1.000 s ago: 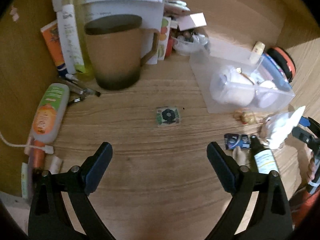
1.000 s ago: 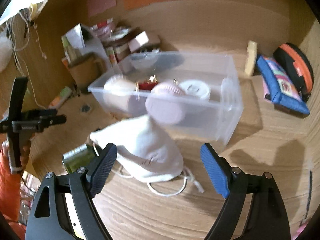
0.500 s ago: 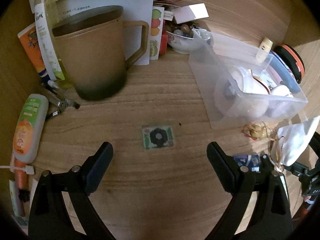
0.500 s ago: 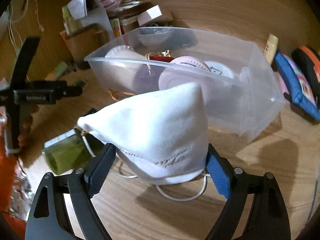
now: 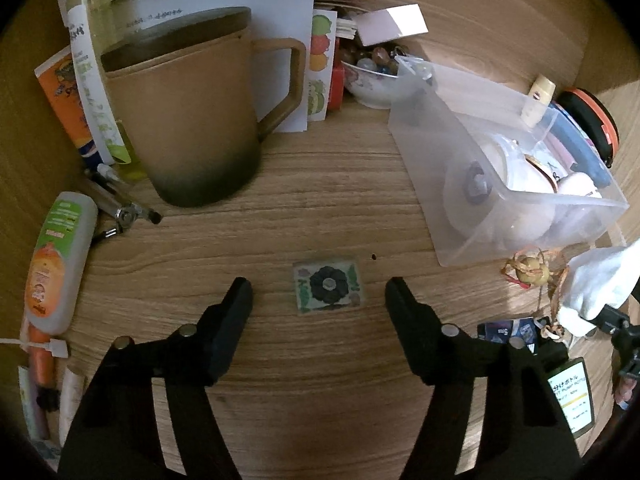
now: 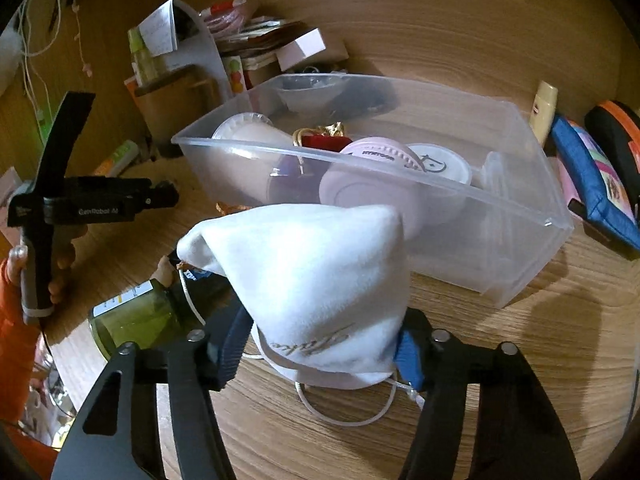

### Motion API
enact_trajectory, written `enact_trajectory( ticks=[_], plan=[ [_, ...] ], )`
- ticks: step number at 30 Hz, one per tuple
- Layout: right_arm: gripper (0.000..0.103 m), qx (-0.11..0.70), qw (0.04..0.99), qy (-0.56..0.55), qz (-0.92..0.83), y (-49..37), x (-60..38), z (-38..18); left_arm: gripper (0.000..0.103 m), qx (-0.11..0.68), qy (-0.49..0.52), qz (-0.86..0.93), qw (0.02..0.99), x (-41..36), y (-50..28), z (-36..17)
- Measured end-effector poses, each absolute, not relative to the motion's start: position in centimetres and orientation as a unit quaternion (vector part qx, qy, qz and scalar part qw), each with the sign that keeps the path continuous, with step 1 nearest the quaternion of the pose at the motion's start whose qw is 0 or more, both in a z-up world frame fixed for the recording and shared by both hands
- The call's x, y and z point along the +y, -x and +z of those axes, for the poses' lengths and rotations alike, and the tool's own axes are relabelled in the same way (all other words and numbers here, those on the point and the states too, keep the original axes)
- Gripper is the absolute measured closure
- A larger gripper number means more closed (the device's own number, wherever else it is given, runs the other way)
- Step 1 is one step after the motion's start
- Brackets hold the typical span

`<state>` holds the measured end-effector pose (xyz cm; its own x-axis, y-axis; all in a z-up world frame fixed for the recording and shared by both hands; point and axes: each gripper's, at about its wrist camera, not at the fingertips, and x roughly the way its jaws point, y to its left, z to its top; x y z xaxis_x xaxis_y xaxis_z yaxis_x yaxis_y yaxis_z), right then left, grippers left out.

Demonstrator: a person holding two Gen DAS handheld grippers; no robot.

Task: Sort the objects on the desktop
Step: 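Grasp the white drawstring pouch with the right gripper while the left grasps a small card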

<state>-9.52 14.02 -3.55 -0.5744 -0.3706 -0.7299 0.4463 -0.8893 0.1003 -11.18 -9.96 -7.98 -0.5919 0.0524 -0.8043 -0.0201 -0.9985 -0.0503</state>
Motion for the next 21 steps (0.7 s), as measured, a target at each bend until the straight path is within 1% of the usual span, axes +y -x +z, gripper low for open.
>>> enact_trajectory(
  ticks=[1, 2, 6, 8, 10, 13, 21],
  plan=[
    [0.051, 0.046, 0.231, -0.397, -0.887, 9.4, 14.1, -3.4, 0.041, -0.015, 0.450, 0.893, 0.016, -9.9, 11.1, -8.0],
    [0.053, 0.046, 0.233, -0.395, -0.887, 9.3, 14.0, -3.4, 0.042, -0.012, 0.449, 0.893, 0.013, -9.8, 11.1, -8.0],
    [0.055, 0.046, 0.234, -0.389, -0.890, 9.0, 14.0, -3.1, 0.050, -0.005, 0.447, 0.895, 0.007, -9.6, 11.1, -8.1],
    [0.056, 0.044, 0.234, -0.386, -0.891, 8.9, 14.1, -3.0, 0.053, 0.000, 0.446, 0.895, 0.004, -9.5, 11.0, -8.1],
    [0.057, 0.040, 0.235, -0.383, -0.893, 8.8, 14.3, -2.9, 0.062, 0.001, 0.444, 0.896, 0.003, -9.5, 11.0, -8.1],
    [0.058, 0.020, 0.237, -0.382, -0.893, 8.5, 15.0, -2.9, 0.070, 0.001, 0.442, 0.897, 0.000, -9.6, 11.0, -8.1],
    [0.058, -0.017, 0.235, -0.371, -0.898, 7.2, 17.2, -1.8, 0.070, -0.008, 0.434, 0.901, -0.007, -10.1, 10.8, -7.8]
  ],
)
